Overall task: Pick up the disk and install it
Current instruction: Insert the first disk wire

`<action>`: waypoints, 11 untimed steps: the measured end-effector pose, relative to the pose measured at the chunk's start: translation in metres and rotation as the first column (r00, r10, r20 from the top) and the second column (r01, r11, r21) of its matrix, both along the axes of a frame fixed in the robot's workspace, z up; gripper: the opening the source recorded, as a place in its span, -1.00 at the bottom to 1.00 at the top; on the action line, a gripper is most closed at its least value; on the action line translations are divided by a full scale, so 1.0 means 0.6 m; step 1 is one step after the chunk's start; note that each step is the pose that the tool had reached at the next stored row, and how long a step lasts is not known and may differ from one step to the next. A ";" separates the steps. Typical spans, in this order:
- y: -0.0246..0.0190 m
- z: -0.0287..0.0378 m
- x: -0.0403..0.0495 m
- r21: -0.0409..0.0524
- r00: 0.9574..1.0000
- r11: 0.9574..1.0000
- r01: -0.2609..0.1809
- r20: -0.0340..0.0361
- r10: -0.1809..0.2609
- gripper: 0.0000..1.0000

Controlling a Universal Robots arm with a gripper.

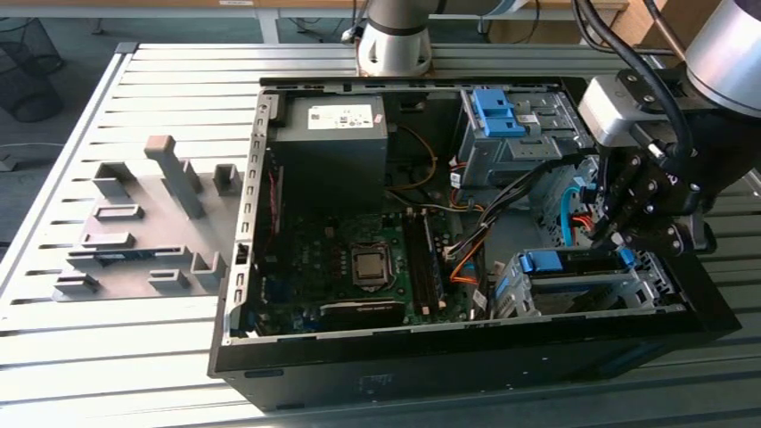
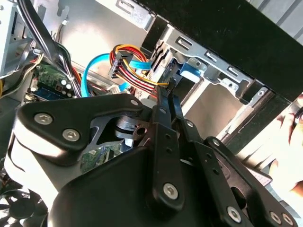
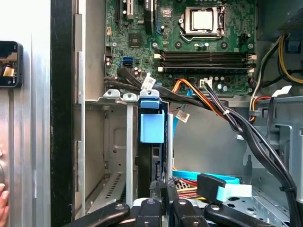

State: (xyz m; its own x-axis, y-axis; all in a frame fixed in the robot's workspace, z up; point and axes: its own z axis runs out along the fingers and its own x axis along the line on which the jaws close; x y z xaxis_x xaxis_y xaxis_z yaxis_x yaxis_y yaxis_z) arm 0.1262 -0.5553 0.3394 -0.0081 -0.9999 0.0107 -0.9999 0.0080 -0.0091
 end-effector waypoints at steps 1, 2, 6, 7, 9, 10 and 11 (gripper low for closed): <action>-0.0004 -0.001 -0.001 0.000 1.000 1.000 -0.002 0.000 0.002 -0.68; -0.0005 -0.001 -0.001 0.000 1.000 1.000 -0.004 0.001 0.004 -0.68; -0.0005 -0.003 -0.002 0.000 1.000 1.000 -0.004 0.008 0.004 -0.68; -0.0006 -0.004 -0.003 0.000 1.000 1.000 -0.004 0.009 0.004 -0.68; -0.0006 -0.004 -0.004 0.000 1.000 1.000 -0.004 0.014 0.004 -0.68; -0.0006 -0.004 -0.005 0.000 1.000 1.000 -0.004 0.015 0.004 -0.68; -0.0006 -0.004 -0.006 0.000 1.000 1.000 -0.004 0.016 0.004 -0.68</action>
